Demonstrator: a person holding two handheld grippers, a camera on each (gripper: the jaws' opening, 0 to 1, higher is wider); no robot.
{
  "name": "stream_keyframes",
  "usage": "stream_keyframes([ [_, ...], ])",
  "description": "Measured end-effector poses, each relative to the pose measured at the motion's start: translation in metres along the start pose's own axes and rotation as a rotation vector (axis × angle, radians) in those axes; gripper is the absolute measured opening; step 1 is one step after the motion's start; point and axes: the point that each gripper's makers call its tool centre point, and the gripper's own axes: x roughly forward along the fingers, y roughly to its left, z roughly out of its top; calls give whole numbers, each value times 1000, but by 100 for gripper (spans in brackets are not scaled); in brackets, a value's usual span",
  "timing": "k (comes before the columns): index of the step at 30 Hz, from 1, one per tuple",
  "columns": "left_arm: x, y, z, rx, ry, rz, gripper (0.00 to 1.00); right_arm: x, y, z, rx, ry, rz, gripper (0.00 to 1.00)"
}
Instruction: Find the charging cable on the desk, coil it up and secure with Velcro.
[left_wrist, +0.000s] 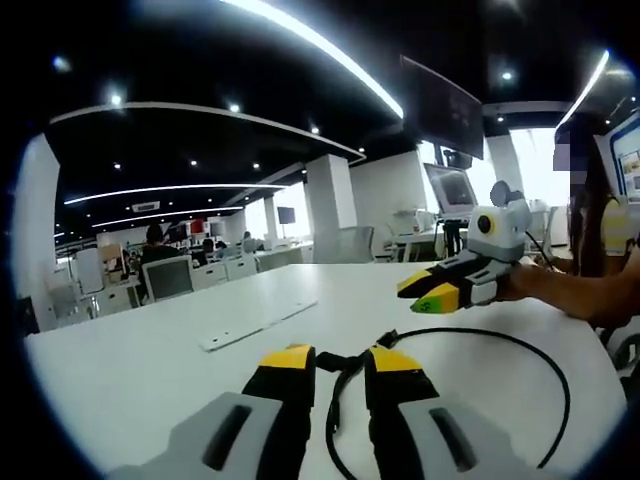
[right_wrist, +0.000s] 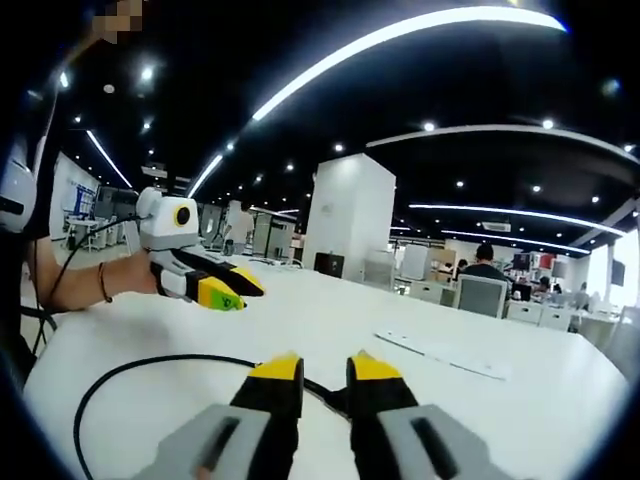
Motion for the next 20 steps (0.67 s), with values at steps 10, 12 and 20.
stream_keyframes([
  [10, 0, 1, 1, 6, -3, 5, 21, 1, 0, 1, -1, -2, 2, 19],
  [12, 0, 1, 1, 6, -1, 1, 21, 0, 0, 0, 0, -1, 1, 19],
  [20, 0, 0, -1, 8, 2, 0, 21, -1, -3, 3, -1, -10, -8, 19],
])
